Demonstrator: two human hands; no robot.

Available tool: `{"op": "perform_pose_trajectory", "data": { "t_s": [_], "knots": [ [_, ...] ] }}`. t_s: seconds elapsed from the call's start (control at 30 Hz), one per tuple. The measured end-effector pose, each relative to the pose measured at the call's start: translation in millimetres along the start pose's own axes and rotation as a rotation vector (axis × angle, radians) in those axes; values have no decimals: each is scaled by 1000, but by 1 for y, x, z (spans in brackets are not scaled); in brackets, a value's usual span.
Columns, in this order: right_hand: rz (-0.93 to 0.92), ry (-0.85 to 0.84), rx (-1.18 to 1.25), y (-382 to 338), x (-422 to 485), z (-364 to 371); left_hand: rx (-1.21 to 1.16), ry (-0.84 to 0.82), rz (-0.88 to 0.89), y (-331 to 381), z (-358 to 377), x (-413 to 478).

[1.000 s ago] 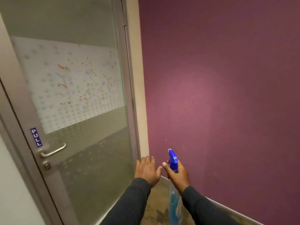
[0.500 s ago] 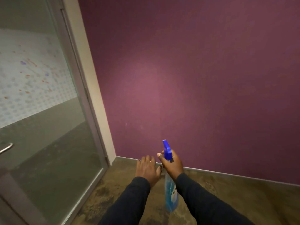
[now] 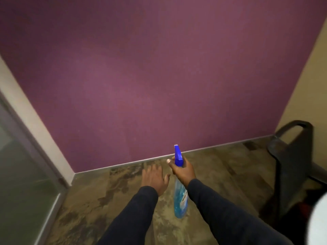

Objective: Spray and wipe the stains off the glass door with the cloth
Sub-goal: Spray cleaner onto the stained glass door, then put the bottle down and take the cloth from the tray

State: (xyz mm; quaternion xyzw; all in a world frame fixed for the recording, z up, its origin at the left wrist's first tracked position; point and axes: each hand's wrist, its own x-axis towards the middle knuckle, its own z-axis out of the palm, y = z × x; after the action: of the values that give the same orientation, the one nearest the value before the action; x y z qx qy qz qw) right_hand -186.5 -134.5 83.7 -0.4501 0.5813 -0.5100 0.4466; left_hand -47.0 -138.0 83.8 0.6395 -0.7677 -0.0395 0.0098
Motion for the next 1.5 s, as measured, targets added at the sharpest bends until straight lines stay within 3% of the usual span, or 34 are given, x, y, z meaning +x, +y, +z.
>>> {"op": "perform_pose_trajectory", "data": {
  "t_s": [0.43, 0.93, 1.17, 1.5],
  "knots": [
    [52, 414, -80, 17, -97, -189, -6, -32, 407, 194, 17, -32],
    [99, 764, -209, 62, -205, -417, 6, -79, 748, 439, 54, -107],
    [245, 904, -250, 102, -276, -494, 54, -203, 841, 515, 89, -146],
    [289, 1077, -204, 144, -362, -551, 122, -294, 1021, 573, 137, -193]
  ]
}}
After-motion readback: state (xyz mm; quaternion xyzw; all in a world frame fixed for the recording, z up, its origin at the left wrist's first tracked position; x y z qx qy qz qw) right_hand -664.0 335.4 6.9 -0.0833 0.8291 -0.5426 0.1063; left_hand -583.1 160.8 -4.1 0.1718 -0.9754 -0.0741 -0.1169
